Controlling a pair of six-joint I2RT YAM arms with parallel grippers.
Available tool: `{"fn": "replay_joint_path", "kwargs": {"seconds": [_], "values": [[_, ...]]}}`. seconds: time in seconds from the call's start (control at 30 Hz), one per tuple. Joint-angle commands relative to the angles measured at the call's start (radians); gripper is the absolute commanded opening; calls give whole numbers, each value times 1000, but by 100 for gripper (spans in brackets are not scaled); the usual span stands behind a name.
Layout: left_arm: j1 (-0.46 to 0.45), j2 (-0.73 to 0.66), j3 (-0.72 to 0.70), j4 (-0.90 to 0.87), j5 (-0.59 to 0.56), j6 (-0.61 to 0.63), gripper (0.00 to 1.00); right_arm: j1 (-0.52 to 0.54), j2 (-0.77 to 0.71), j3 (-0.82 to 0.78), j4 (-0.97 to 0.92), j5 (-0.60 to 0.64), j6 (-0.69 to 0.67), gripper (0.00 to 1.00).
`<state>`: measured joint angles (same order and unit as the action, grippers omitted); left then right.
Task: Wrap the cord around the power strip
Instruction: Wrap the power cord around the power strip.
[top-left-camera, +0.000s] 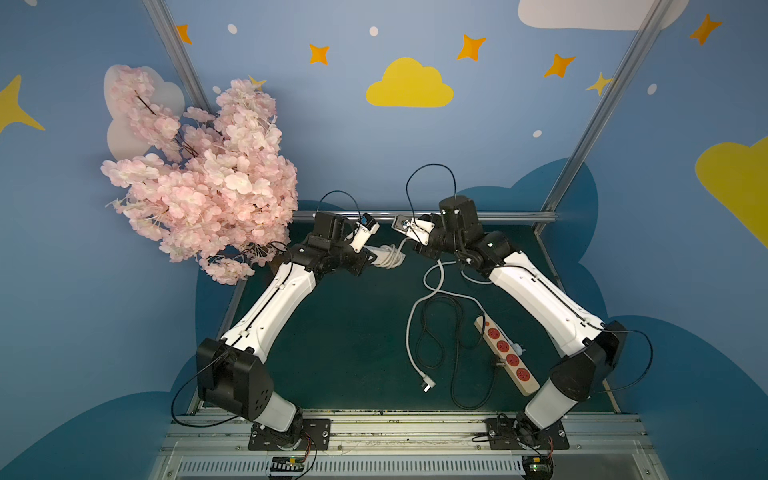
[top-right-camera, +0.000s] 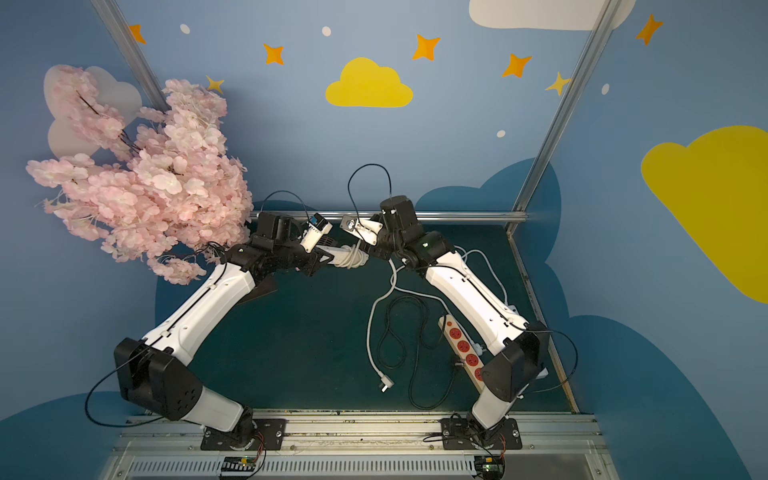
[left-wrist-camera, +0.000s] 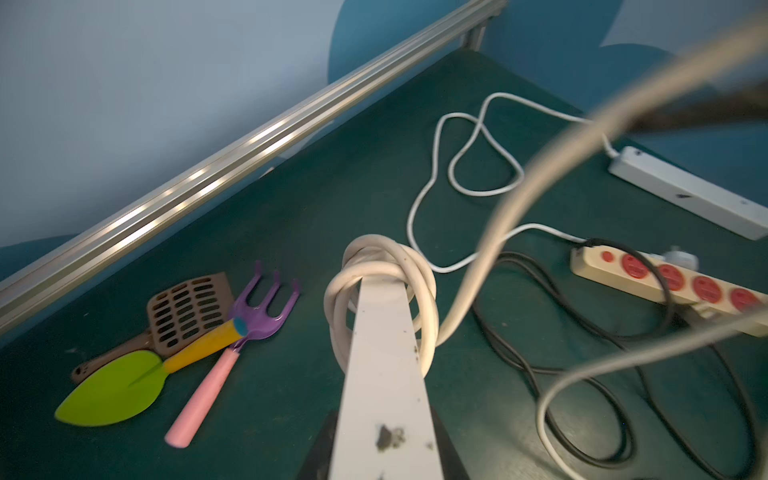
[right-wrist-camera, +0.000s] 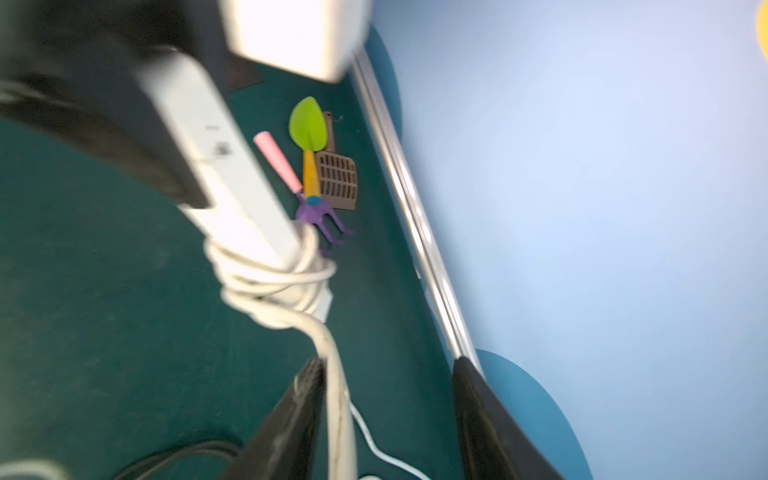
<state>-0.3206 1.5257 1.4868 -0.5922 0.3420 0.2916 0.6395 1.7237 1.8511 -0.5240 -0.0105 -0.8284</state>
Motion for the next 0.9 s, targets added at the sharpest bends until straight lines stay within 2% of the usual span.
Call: {"fn": "replay_joint_path", "kwargs": {"seconds": [0.0,0.13,0.27,0.33,0.4,0.5,0.53,0.6,0.7,0.87], "values": [[-9,-21,49,-264,263,122,3,-76,97,157,14,-35,-58,0],[-9,-20,72,-328,581,150,3,-148,244,320,-17,-111,-46,0],[3,-23,76,-268,814,115,3,-208,332,395,-32,-237,-8,0],[30,-46,40,-126,901,9,2,-236,356,401,-35,-306,24,0],[65,-96,-60,203,947,-228,3,-272,376,400,-27,-389,106,3],[112,-130,-186,773,977,-646,2,-314,382,345,41,-482,250,17],[118,-125,-196,880,967,-726,3,-322,371,307,86,-490,292,20],[117,-118,-197,988,934,-811,3,-328,347,213,205,-487,382,30],[110,-111,-206,1122,903,-910,3,-331,326,128,323,-468,509,40],[116,-109,-229,1298,837,-1053,2,-353,335,82,379,-468,703,49]]}}
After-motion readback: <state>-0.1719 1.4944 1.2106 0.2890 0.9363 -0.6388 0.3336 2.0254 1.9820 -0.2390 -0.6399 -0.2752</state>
